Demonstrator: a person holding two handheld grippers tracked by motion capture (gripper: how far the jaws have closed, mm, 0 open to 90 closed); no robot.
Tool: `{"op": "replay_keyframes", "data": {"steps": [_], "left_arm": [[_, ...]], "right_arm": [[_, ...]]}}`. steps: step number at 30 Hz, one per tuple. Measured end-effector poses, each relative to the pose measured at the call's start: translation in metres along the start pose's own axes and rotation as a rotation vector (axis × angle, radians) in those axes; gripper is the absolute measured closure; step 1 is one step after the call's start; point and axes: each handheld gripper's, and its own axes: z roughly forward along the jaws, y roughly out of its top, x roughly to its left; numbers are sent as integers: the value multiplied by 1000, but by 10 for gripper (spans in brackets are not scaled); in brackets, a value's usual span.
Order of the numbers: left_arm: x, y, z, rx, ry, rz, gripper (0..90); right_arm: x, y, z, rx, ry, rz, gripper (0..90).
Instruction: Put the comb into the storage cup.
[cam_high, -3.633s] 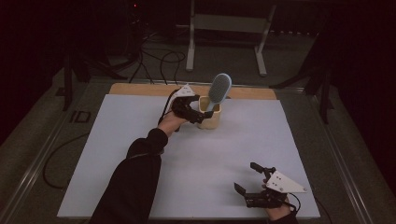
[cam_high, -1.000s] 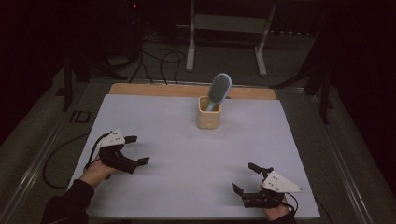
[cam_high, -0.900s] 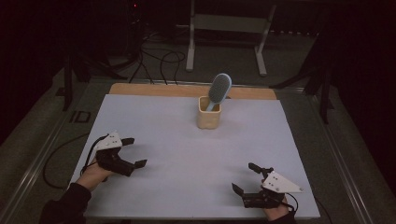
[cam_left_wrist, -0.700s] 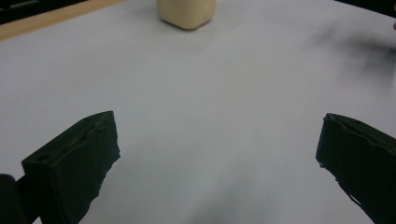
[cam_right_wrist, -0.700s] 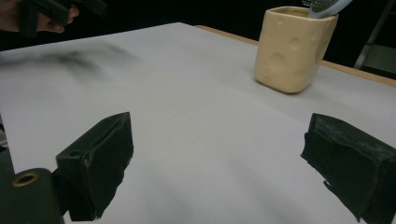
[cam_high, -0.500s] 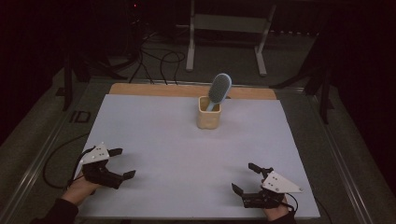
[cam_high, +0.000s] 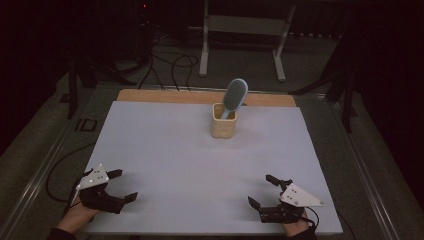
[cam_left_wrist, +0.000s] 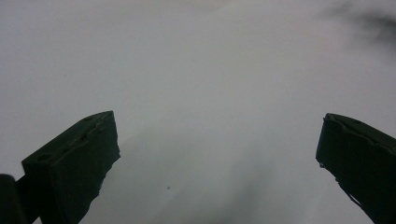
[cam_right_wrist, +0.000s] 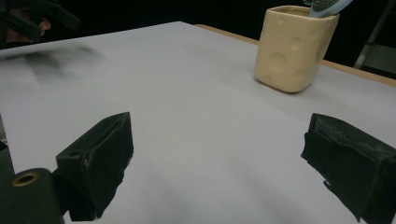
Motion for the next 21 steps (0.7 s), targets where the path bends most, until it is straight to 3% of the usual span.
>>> {"op": "replay_keyframes", "data": {"steps": [10, 15, 21], "left_arm": [[-3, -18, -5, -3, 38, -37, 0], [2, -24, -10, -34, 106, -73, 0], [3, -20, -6, -41, 147, -63, 0]], "right_arm": [[0, 0, 0, 2, 1, 0, 81], [0, 0, 0, 6, 5, -6, 81], [1, 0, 0, 9, 6, -8, 81]]}}
